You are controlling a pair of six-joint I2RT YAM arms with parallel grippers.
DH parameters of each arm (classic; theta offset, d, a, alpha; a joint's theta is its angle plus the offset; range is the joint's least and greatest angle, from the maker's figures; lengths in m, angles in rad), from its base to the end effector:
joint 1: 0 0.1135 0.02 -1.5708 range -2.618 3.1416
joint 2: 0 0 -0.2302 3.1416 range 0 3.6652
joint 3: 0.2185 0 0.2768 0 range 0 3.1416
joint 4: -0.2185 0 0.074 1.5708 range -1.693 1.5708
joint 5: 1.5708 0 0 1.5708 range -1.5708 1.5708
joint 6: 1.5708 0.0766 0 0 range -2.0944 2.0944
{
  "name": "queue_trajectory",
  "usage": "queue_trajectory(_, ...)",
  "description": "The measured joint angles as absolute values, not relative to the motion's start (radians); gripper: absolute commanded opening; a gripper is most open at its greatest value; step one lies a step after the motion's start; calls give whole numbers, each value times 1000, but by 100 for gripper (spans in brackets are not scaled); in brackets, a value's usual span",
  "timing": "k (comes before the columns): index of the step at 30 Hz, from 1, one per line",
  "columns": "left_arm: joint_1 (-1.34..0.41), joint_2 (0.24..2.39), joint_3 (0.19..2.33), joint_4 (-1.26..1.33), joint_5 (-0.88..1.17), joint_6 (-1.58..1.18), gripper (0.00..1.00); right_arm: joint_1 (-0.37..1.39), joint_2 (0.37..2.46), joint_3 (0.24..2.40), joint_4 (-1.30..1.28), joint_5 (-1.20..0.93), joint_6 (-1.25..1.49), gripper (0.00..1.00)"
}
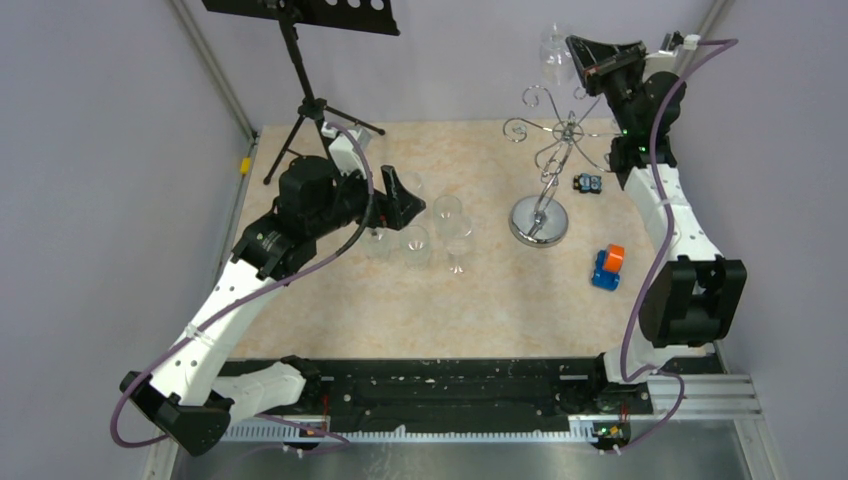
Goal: Take the wine glass off the wine glass rack
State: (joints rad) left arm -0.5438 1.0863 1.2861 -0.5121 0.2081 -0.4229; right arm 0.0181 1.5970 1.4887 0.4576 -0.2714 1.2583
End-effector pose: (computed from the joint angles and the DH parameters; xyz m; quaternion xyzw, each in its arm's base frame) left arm 0.2549 -0.1726 0.3839 0.1096 0.7989 -0.3464 0.4793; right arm 0.4396 0.0285 0.4246 0.2400 0.5268 0.5459 0.6057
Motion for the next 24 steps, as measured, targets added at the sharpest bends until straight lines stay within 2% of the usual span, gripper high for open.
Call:
queue_trajectory(10,-544,1073,1286,-463,200,-471,97,18,1528,1487,479,-332,1375,0)
queue_trajectory(24,-543,1074,1266,-287,311,-644,97,50,1242,1356,511,-421,1529,0)
